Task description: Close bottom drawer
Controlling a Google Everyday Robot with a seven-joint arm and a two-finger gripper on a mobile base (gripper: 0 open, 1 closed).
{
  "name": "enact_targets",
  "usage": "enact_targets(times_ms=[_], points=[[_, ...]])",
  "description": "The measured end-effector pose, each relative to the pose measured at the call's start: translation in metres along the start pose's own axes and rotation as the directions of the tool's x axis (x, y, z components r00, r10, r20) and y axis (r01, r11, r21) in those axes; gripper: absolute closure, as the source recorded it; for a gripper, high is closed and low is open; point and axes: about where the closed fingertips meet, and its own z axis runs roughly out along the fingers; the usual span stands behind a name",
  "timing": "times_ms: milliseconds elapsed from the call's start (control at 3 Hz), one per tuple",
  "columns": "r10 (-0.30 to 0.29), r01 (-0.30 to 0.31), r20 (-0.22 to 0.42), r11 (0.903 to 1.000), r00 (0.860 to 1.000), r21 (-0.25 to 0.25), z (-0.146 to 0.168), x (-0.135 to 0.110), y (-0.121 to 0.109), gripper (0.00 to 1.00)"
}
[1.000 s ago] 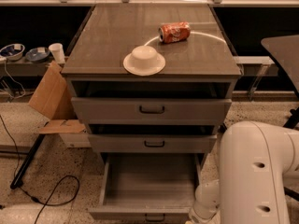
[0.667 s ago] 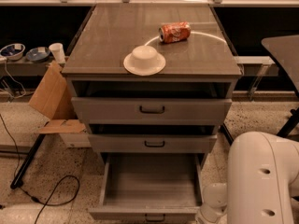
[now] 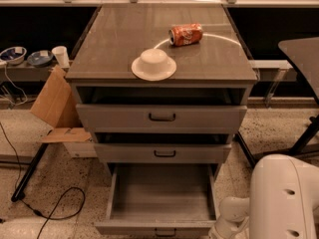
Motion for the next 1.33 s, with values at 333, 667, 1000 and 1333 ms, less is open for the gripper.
enact_targets(times_ms=[333, 667, 1000, 1333], points=[[-0.033, 0.041, 0.108, 0.9968, 0.994, -0.068, 0.011, -0.032, 0.002, 0.0], [-0.049, 0.066, 0.192, 0.9943, 0.98, -0.084, 0.009, -0.053, 0.004, 0.0], [-0.047, 0.067, 0.253, 0.995, 0.966, -0.073, 0.0, -0.065, 0.005, 0.0], [-0.047, 0.065, 0.336, 0.9969, 0.941, -0.044, -0.014, -0.087, 0.007, 0.0]])
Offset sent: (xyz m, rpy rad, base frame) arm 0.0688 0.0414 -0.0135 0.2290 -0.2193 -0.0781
